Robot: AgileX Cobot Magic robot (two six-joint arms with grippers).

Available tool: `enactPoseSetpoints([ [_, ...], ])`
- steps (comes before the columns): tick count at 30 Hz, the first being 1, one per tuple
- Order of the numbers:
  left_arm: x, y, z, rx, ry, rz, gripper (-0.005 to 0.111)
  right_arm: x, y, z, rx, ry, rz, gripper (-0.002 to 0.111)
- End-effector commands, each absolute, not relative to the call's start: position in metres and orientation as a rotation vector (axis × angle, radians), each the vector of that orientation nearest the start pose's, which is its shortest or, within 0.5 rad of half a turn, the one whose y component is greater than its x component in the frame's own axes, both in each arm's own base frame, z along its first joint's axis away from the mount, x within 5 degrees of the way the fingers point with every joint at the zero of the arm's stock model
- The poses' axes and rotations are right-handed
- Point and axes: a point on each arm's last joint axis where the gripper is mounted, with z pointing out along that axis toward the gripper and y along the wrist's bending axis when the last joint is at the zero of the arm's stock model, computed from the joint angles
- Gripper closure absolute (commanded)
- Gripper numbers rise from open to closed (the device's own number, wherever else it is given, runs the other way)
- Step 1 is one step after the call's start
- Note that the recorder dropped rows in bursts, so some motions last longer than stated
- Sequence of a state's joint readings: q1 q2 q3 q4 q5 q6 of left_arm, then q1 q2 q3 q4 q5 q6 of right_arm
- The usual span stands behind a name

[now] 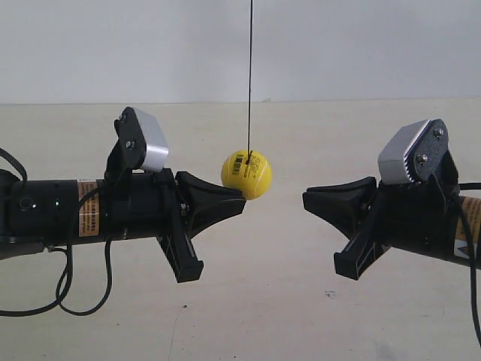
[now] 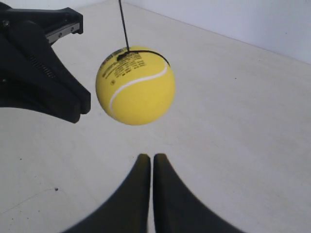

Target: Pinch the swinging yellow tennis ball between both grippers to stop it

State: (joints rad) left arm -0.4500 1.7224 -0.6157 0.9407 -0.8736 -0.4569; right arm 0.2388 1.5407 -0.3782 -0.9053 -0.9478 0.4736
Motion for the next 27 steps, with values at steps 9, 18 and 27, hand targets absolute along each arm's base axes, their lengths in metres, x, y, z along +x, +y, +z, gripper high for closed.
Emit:
enactPoseSetpoints([
  [9, 0.250, -0.175, 0.176, 1.012, 1.646, -0.669, 0.102, 0.217, 0.112, 0.176, -0.830, 1.666, 0.682, 0.108],
  [18, 0.252, -0.175, 0.178, 0.989, 1.634, -0.647, 0.102, 0.227, 0.115, 0.165, -0.810, 1.686, 0.711, 0.108],
  [27, 0.251, -0.175, 0.178, 1.000, 1.626, -0.665, 0.102, 0.226, 0.118, 0.161, -0.819, 1.675, 0.757, 0.108],
])
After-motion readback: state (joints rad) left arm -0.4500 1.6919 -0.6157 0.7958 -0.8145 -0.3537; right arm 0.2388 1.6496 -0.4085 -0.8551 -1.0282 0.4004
